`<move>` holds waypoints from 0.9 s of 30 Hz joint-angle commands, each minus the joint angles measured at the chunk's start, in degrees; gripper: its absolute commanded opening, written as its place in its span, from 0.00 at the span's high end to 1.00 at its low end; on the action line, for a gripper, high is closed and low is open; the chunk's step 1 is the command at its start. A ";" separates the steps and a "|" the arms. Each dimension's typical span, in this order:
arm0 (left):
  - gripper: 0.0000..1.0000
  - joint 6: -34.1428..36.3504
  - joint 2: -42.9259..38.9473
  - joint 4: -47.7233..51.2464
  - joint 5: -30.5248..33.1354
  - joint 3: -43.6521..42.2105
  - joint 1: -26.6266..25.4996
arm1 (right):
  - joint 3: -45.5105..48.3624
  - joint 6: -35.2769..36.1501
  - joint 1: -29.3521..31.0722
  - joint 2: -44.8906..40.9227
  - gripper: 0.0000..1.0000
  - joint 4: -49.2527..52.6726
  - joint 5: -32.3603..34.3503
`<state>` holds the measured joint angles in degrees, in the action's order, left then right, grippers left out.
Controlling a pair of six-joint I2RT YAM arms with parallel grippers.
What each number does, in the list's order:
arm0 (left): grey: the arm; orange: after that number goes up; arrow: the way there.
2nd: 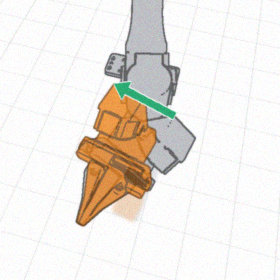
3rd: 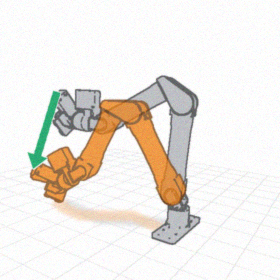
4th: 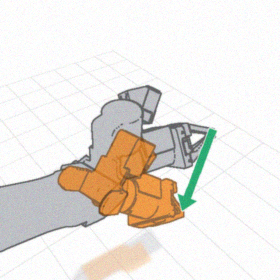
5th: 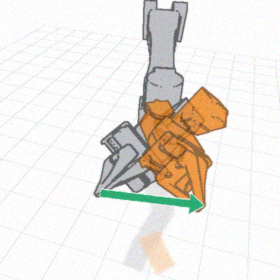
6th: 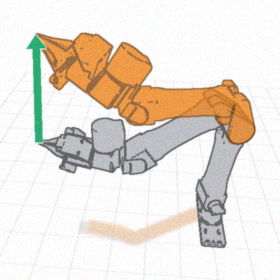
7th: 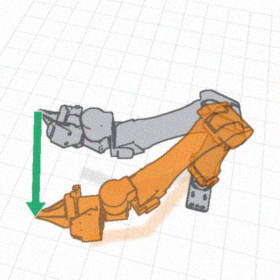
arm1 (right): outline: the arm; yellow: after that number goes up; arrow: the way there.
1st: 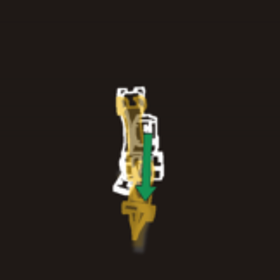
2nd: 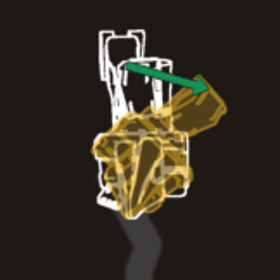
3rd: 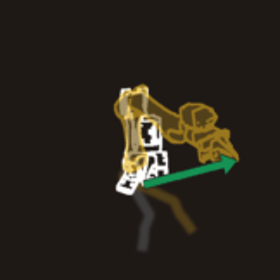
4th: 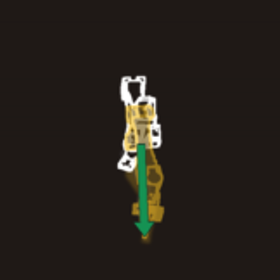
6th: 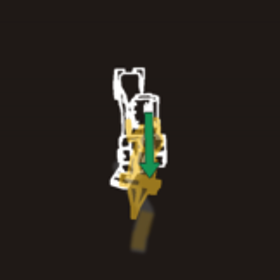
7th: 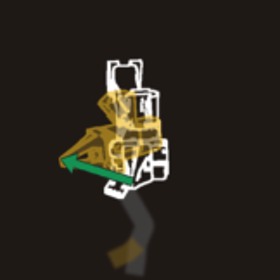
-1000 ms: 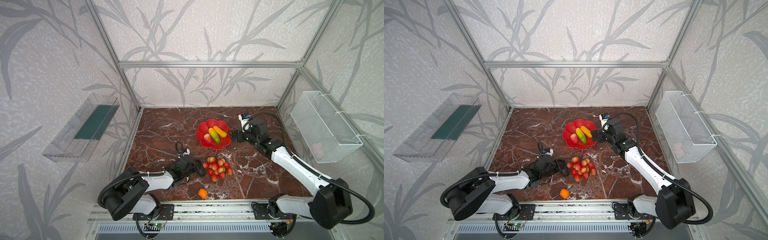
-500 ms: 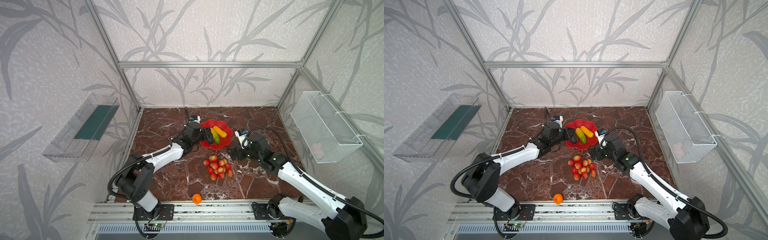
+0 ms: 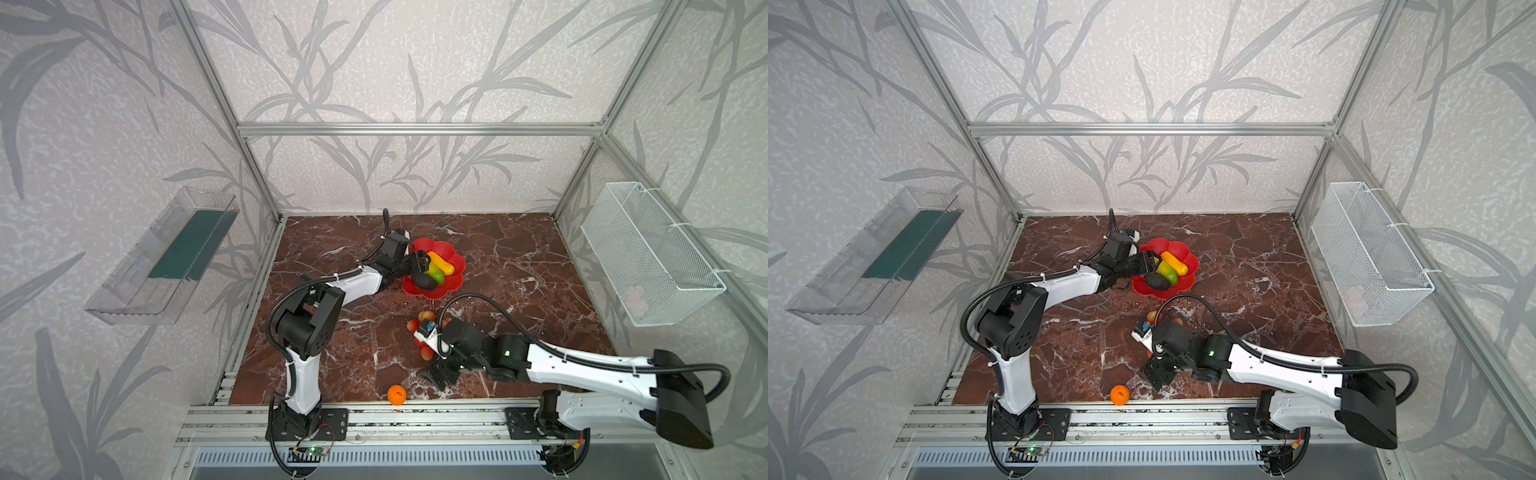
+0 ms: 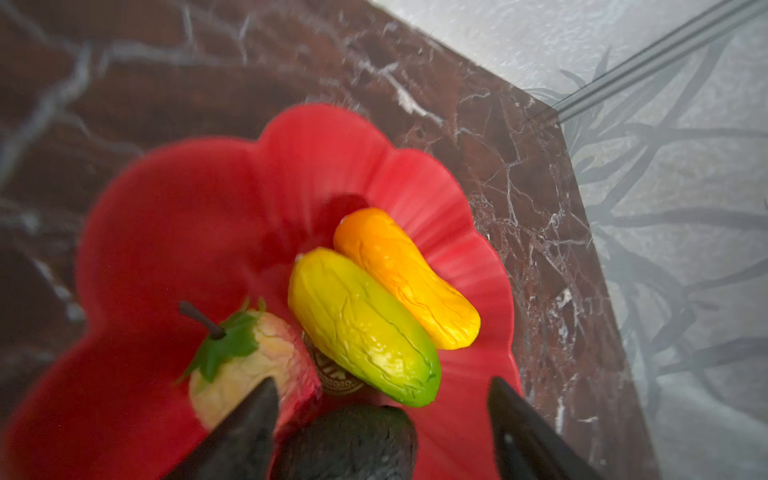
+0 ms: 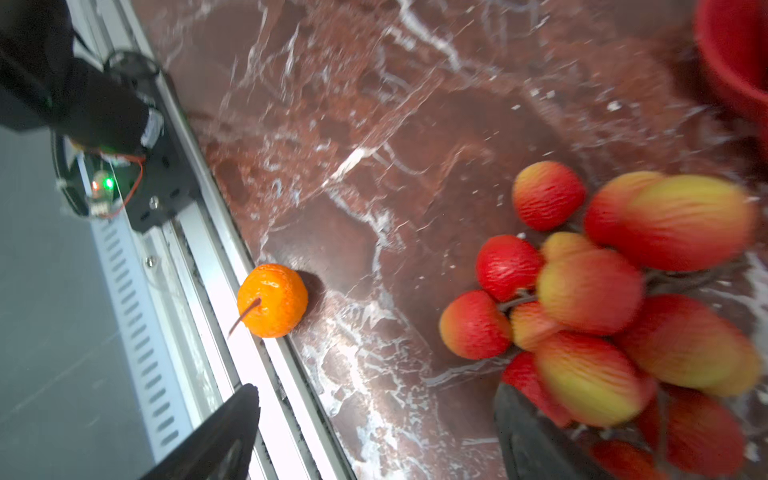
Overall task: Place and organize the fake fruits in the fruit bowl
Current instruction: 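Place the avocado in the plate with the left gripper while the right reaches the tangerine, then drop the orange tangerine into the plate with the right gripper while the left withdraws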
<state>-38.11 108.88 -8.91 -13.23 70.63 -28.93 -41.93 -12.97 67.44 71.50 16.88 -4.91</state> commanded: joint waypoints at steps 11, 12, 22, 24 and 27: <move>0.00 7.98 -42.21 5.20 15.22 -16.43 7.80 | -10.96 7.17 10.73 20.77 0.15 -4.08 -5.34; 0.00 8.17 -45.65 6.51 16.92 -18.08 8.06 | -11.65 7.31 10.79 21.94 0.15 -3.82 -5.17; 0.00 2.12 -86.26 33.76 31.61 -37.31 8.80 | -18.24 7.47 10.80 30.55 0.30 0.96 -0.63; 0.00 -0.92 -95.48 40.63 32.88 -39.81 8.84 | -18.55 7.35 10.82 31.01 0.36 1.37 -0.18; 0.00 -3.90 -107.19 46.89 32.45 -42.57 8.81 | -19.02 7.02 10.59 31.07 0.48 2.33 1.65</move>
<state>-37.30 7.70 26.02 16.08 29.78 -20.49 -59.44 -5.93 78.00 102.28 16.43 -5.67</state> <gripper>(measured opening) 0.996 0.541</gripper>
